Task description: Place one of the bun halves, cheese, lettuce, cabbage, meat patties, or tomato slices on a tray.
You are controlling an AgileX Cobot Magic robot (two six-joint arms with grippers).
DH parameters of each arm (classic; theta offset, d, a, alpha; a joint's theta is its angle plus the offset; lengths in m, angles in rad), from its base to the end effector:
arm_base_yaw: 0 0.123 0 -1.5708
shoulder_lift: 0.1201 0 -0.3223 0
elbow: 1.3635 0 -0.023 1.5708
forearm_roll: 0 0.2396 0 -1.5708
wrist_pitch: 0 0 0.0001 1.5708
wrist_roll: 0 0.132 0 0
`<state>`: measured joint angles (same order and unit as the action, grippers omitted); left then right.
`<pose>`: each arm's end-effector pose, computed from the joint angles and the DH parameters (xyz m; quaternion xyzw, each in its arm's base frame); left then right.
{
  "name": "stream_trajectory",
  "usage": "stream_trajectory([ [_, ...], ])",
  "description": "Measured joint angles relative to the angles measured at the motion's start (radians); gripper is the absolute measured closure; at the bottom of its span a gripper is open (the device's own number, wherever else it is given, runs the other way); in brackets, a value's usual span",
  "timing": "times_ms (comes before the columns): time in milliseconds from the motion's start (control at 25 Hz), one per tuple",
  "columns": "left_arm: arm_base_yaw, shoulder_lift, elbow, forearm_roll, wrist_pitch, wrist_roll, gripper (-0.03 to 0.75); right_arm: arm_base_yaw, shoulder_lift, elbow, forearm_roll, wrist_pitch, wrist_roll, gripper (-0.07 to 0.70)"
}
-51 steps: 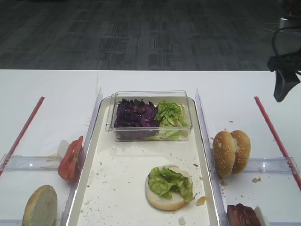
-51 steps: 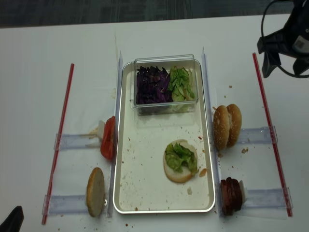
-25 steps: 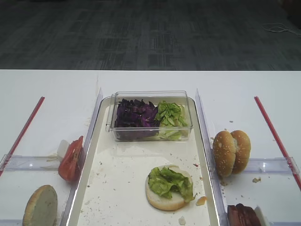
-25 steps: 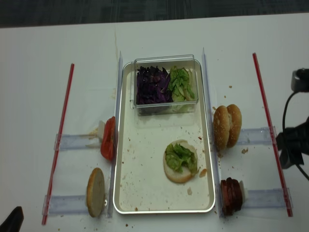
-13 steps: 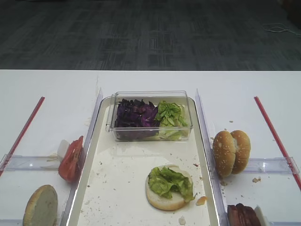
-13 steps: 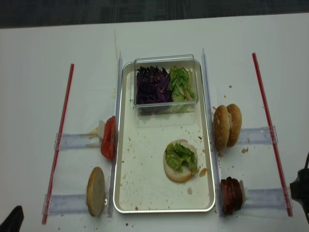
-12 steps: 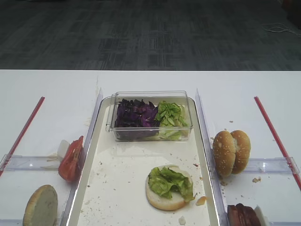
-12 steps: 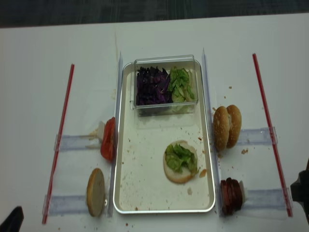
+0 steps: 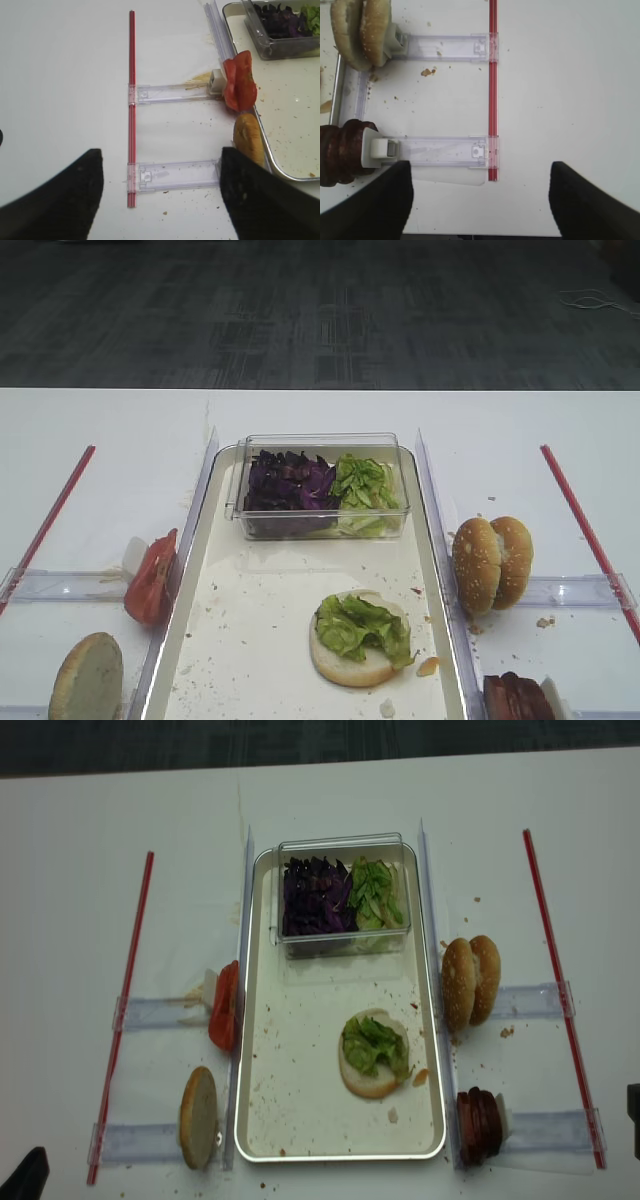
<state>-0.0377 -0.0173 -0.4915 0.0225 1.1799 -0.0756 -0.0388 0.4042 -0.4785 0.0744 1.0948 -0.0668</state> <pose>-0.0250 0.0037 0.2368 -0.0178 0.8805 -0.0156 0.4735 0.0325 0.0075 0.2398 -0.0075 0.9490 0.0202 0.3147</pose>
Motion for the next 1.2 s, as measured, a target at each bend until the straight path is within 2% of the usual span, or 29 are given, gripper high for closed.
stream_trajectory([
  [720,0.0,0.0,0.0,0.0,0.0,0.0,0.225,0.0,-0.391,0.0,-0.005,0.017,0.003,0.04],
  [1200,0.0,0.0,0.0,0.0,0.0,0.0,0.225,0.0,-0.419,0.0,-0.008,0.02,0.003,0.04],
])
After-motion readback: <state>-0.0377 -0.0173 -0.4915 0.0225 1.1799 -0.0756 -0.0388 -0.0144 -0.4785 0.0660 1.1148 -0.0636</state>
